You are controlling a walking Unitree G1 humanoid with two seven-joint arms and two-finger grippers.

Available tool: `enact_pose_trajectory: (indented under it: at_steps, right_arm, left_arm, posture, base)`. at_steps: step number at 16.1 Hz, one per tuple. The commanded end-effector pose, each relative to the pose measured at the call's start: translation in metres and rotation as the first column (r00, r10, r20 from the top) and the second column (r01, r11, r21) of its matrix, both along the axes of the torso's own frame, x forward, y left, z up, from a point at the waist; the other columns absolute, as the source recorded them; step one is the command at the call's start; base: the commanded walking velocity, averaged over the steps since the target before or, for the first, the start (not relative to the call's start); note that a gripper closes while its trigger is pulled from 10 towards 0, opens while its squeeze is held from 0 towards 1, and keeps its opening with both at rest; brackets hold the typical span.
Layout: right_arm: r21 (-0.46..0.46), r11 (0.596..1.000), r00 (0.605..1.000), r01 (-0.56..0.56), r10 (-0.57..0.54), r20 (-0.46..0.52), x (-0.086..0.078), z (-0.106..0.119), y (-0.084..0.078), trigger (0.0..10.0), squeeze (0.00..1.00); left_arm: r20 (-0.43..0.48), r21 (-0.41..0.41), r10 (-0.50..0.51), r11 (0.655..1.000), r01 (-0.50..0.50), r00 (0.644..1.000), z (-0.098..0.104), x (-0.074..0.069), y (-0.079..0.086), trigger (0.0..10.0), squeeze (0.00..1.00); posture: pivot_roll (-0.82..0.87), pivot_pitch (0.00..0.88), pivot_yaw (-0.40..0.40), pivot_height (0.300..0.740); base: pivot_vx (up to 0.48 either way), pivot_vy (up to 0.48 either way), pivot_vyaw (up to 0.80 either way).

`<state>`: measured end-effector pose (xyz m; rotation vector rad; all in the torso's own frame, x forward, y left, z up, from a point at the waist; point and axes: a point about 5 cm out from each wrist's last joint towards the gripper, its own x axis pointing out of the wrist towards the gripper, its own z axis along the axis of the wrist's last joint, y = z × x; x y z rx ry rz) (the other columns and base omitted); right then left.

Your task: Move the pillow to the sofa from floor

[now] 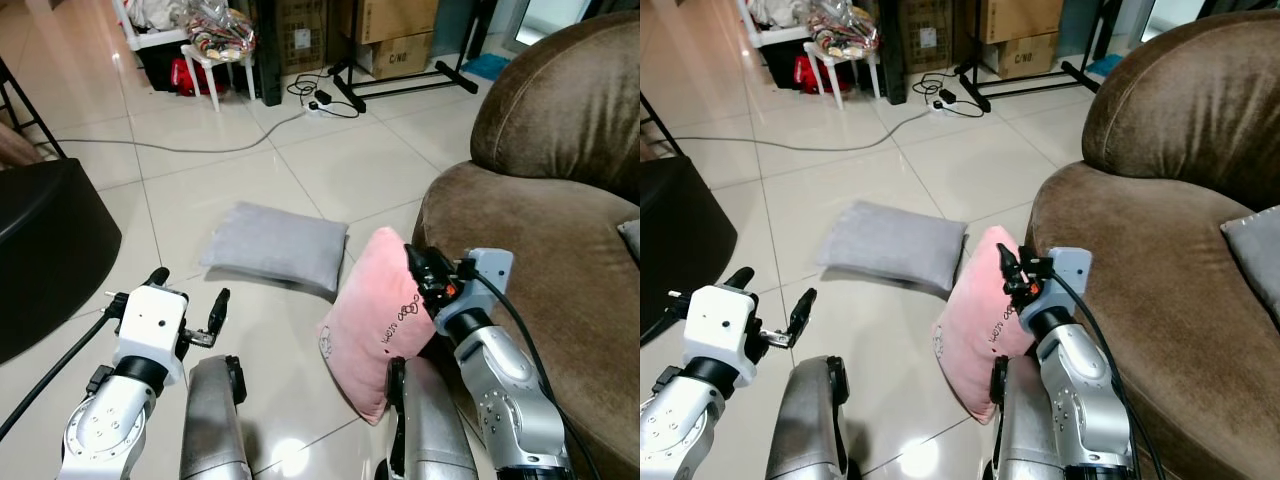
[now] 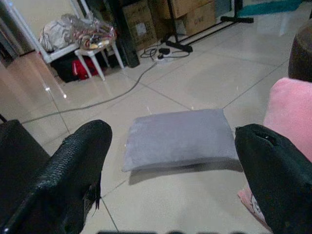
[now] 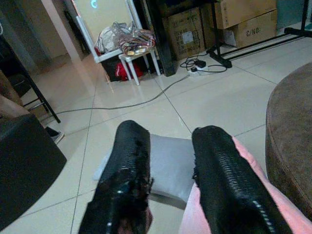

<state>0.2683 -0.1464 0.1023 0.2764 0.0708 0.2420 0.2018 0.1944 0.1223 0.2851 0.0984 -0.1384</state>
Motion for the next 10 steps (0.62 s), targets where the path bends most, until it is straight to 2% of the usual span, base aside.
enact_pose_trajectory:
  at_steps: [1,10]
  right_arm:
    - [-0.012,1.0,1.0,0.009,-0.009,-0.005,-0.0011,0.0006,-0.0017,10.0,1.0]
    - [-0.012,1.0,1.0,0.009,-0.009,-0.005,-0.0011,0.0006,-0.0017,10.0,1.0]
  left_arm:
    - [-0.007,0.012,0.013,1.0,-0.013,1.0,-0.002,-0.0009,0.0018,10.0,0.0]
    - [-0.007,0.012,0.013,1.0,-0.013,1.0,-0.002,-0.0009,0.0018,10.0,0.0]
  posture:
    - [-0.06,0.0,0.0,0.478]
    - [-0.06,0.0,0.0,0.478]
  base:
    - [0.0,0.0,0.0]
    - [0.0,0.0,0.0]
